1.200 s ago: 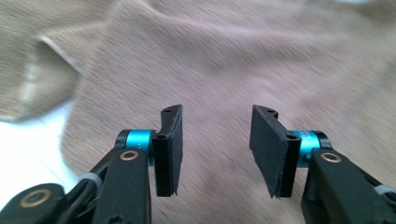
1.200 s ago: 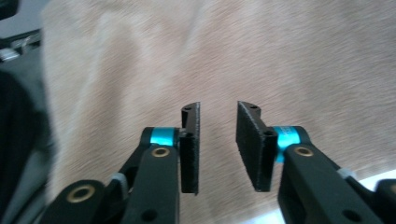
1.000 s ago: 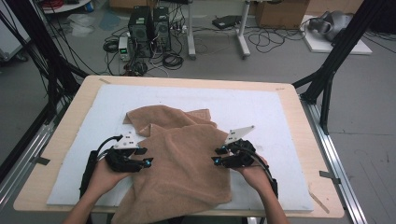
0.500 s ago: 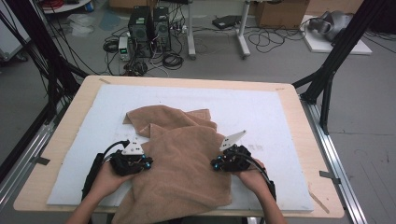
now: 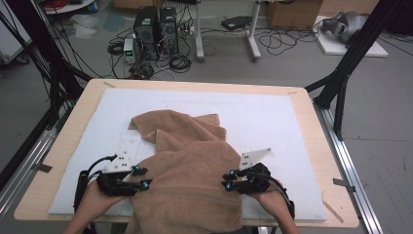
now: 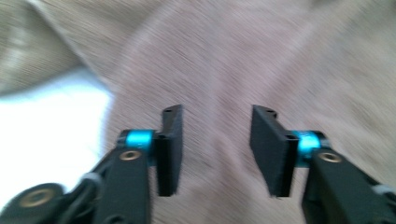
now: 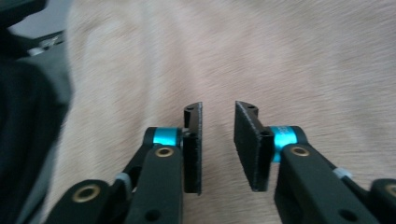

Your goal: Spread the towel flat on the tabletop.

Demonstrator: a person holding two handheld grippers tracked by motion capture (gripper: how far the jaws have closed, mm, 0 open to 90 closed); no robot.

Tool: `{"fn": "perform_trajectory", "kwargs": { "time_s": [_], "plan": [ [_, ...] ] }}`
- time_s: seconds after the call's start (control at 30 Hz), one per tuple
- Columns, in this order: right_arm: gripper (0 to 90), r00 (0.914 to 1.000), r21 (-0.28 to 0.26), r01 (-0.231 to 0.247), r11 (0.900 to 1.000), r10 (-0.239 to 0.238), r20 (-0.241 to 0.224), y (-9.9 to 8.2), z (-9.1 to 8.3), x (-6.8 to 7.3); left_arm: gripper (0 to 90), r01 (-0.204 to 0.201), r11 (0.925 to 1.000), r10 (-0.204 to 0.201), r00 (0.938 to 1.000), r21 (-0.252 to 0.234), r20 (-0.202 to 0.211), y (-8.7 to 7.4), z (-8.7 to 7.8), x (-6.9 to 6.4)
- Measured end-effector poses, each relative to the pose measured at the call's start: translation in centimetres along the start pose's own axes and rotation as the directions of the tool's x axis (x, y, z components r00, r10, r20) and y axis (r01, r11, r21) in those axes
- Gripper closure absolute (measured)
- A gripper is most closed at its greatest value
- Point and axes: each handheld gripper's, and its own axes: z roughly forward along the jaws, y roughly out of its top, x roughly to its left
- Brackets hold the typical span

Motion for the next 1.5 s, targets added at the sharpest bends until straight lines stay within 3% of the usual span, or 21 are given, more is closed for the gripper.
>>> {"fn": "perform_trajectory", "kwargs": {
  "time_s": [0.1, 0.2, 0.27, 0.3, 0.37, 0.43, 0.73, 0.83, 0.93, 1.0, 1.1, 1.27, 1.33, 1.43, 1.5],
  "plan": [
    [63.8, 0.9989, 0.007, -0.028, 0.9996, 0.028, 0.038, 0.5, 0.8, -1.6, 52.8, 0.027, 0.9995, -0.027, 0.9991, 0.017, -0.032, 0.4, 1.4, 1.2],
    [63.7, 0.996, 0.055, -0.059, 0.9968, 0.055, 0.071, 0.5, 2.1, -3.1, 54.4, 0.023, 0.9965, -0.019, 0.9988, 0.081, -0.044, 0.2, 3.1, 1.7],
    [66.6, 0.9953, 0.081, -0.076, 0.9938, 0.071, 0.065, 0.3, 3.0, -3.7, 63.2, 0.01, 0.9924, -0.007, 0.9996, 0.123, -0.027, -0.1, 4.0, 1.7],
    [70.3, 0.9953, 0.067, -0.071, 0.9953, 0.066, 0.071, 0.2, 3.1, -3.6, 70.5, 0.002, 0.9926, 0.002, 0.9995, 0.121, -0.03, -0.2, 4.1, 1.5],
    [78.8, 0.9959, 0.075, -0.059, 0.9954, 0.054, 0.072, 0.2, 3.0, -3.4, 82.3, -0.007, 0.9932, 0.008, 0.9999, 0.116, -0.011, -0.3, 3.9, 1.1],
    [82.3, 0.9971, 0.086, -0.032, 0.9958, 0.026, 0.071, 0.2, 3.0, -2.9, 84.8, -0.027, 0.9925, 0.029, 0.9995, 0.119, -0.011, -0.5, 3.5, 0.6],
    [84.3, 0.9994, 0.093, 0.036, 0.995, -0.035, -0.006, -0.2, 3.1, 0.1, 86.3, -0.038, 0.9941, 0.037, 0.9992, 0.102, 0.012, -3.4, -0.4, -2.0],
    [84.2, 0.9974, 0.101, 0.061, 0.993, -0.057, -0.046, -0.1, 3.3, 1.3, 86.2, -0.043, 0.9942, 0.039, 0.9983, 0.098, 0.044, -3.8, -1.5, -3.0],
    [79.5, 0.9915, 0.083, 0.098, 0.9917, -0.091, -0.093, 0.3, 3.1, 2.5, 82.8, -0.017, 0.9972, 0.008, 0.9915, 0.073, 0.13, -2.9, -2.4, -3.8],
    [74.6, 0.9919, 0.038, 0.097, 0.9946, -0.093, -0.087, 0.7, 2.4, 2.5, 74.1, -0.053, 0.9976, 0.048, 0.9928, 0.043, 0.11, -1.4, -2.7, -4.3],
    [69.9, 0.9974, -0.004, 0.071, 0.9975, -0.071, -0.014, 1.4, 1.2, 1.5, 67.4, -0.088, 0.9955, 0.086, 0.994, 0.033, 0.068, 0.1, -1.6, -3.5],
    [67.0, 0.9957, -0.039, 0.015, 0.9991, -0.011, 0.092, 2.4, 0.4, -2.0, 63.8, -0.042, 0.9991, 0.043, 0.9988, 0.009, -0.023, 1.6, 1.5, -0.1],
    [67.0, 0.9942, -0.04, -0.011, 0.9991, 0.016, 0.107, 2.8, 0.6, -3.6, 63.9, -0.04, 0.9992, 0.04, 0.9967, 0.002, -0.07, 1.9, 2.5, 1.0],
    [67.2, 0.9905, -0.037, -0.053, 0.9979, 0.057, 0.125, 3.0, 1.5, -5.7, 63.4, -0.027, 0.9993, 0.03, 0.9946, 0.026, -0.1, 2.1, 4.0, 2.5],
    [66.5, 0.9858, -0.029, -0.085, 0.9959, 0.089, 0.143, 2.9, 2.5, -6.8, 62.3, 0.004, 0.9987, 0.0, 0.9959, 0.051, -0.091, 1.8, 4.9, 3.4]
  ]
}}
